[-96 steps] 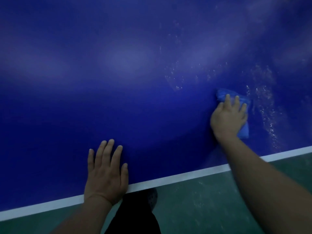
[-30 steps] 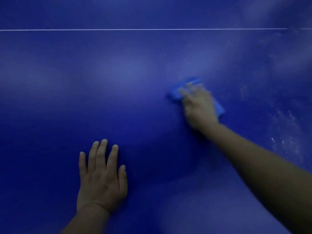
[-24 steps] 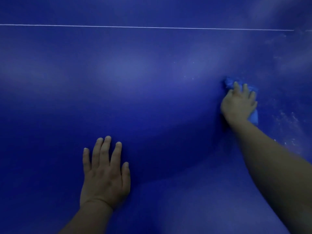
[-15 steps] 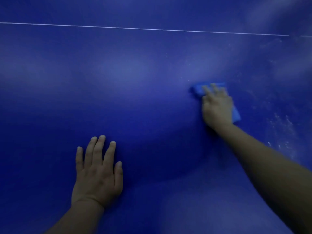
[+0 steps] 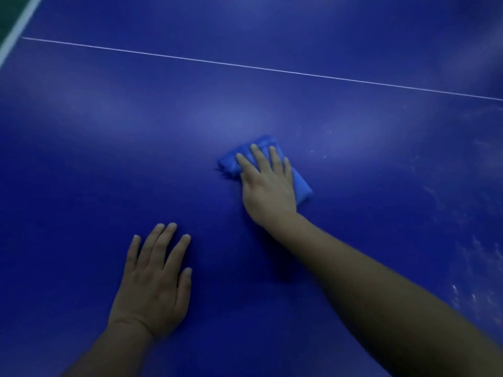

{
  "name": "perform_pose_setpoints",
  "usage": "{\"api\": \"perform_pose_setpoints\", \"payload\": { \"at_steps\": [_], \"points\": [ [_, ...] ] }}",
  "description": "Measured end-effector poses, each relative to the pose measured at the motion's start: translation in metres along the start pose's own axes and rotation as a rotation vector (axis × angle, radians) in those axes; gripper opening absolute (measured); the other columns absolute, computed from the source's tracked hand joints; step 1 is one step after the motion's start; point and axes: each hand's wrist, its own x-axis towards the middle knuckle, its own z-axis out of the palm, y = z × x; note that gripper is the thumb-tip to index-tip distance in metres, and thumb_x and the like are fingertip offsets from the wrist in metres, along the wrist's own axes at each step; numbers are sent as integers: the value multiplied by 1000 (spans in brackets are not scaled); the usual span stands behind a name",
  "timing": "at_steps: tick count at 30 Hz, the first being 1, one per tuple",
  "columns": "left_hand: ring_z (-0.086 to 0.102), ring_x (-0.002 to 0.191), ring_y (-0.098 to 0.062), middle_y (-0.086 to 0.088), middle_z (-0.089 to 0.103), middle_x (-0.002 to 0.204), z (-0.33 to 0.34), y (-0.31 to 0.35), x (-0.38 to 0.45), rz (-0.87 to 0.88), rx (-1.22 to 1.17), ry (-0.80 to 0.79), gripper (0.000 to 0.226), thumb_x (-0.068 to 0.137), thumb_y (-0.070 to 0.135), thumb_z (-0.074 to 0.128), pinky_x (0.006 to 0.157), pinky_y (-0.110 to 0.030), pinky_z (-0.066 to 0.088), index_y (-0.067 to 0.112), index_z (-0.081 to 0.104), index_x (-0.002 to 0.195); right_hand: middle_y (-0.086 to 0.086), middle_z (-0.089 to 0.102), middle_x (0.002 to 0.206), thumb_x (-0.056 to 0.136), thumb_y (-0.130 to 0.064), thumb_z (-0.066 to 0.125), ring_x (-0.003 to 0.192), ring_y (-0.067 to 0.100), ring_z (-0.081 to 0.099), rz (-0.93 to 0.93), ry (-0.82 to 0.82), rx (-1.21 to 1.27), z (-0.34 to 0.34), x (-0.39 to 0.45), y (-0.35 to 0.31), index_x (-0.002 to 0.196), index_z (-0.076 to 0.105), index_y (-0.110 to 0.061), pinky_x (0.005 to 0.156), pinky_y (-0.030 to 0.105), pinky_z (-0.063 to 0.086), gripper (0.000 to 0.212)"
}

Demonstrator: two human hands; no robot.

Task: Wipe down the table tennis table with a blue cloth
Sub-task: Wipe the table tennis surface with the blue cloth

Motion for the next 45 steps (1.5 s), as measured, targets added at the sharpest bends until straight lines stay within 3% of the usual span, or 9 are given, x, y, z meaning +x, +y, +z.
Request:
{"api": "perform_pose_setpoints", "payload": {
  "at_steps": [3, 10, 15, 18, 21, 25, 36, 39, 45],
  "points": [
    [30, 143, -32, -17, 41, 150, 1, 2, 1, -9, -4, 31, 62, 98, 41, 25, 117, -55, 15, 4, 54, 138, 2, 27, 162, 99, -31, 38, 148, 33, 22, -51, -56, -101, -13, 53, 45, 150, 38, -31, 116, 52, 20, 51],
    [35, 140, -37, -20, 45, 146, 0, 4, 1, -6, 10, 46, 60, 91, 37, 35, 115, -59, 20, 0, 57, 133, 3, 21, 164, 104, -35, 30, 150, 35, 12, 819, 107, 35, -71, 52, 223, 152, 34, -29, 119, 57, 10, 49],
    [46, 125, -40, -21, 52, 132, -9, 18, 27, -117, -98, 224, 55, 90, 38, 39, 111, -64, 26, -1, 61, 123, 3, 25, 163, 102, -33, 39, 150, 36, 16, 191, -16, -38, -35, 33, 122, 151, 37, -29, 118, 56, 11, 49],
    [42, 130, -39, -20, 49, 136, -15, 32, 73, -177, -148, 271, 58, 89, 39, 39, 116, -60, 20, 0, 56, 128, 1, 29, 161, 102, -34, 36, 148, 35, 22, -48, -92, -64, -41, 37, 143, 149, 41, -29, 117, 54, 18, 48],
    [26, 144, -34, -17, 36, 152, -11, 45, 115, -291, -157, 227, 63, 91, 43, 35, 121, -53, 8, 5, 48, 139, 7, 28, 161, 104, -30, 35, 144, 38, 27, 327, 29, -136, -65, 51, 222, 151, 39, -24, 113, 55, 27, 48],
    [9, 150, -28, -13, 20, 160, 4, 44, 134, -369, -142, 201, 67, 92, 48, 28, 122, -52, -1, 11, 38, 148, 0, 20, 164, 104, -34, 33, 150, 33, 13, 647, 78, -51, -71, 32, 253, 153, 32, -29, 119, 58, 11, 49],
    [26, 146, -31, -16, 39, 152, 2, 45, 137, -385, -141, 187, 63, 90, 42, 30, 120, -57, 10, 8, 53, 138, -2, 24, 163, 98, -33, 39, 151, 33, 10, -51, -25, -6, 1, 112, 26, 150, 37, -35, 120, 54, 4, 52],
    [26, 145, -33, -17, 39, 151, 2, 45, 140, -380, -126, 178, 64, 90, 41, 29, 120, -58, 10, 5, 53, 137, -3, 26, 162, 100, -35, 36, 150, 32, 16, -183, -91, -18, 0, 162, 37, 150, 37, -34, 119, 55, 10, 50],
    [22, 147, -31, -17, 35, 154, 2, 45, 140, -377, -122, 136, 65, 92, 42, 26, 120, -58, 9, 6, 50, 140, 4, 16, 165, 102, -46, 23, 150, 39, 10, 575, 37, -88, -54, 201, 245, 154, 27, -28, 117, 63, 10, 56]
  ]
}}
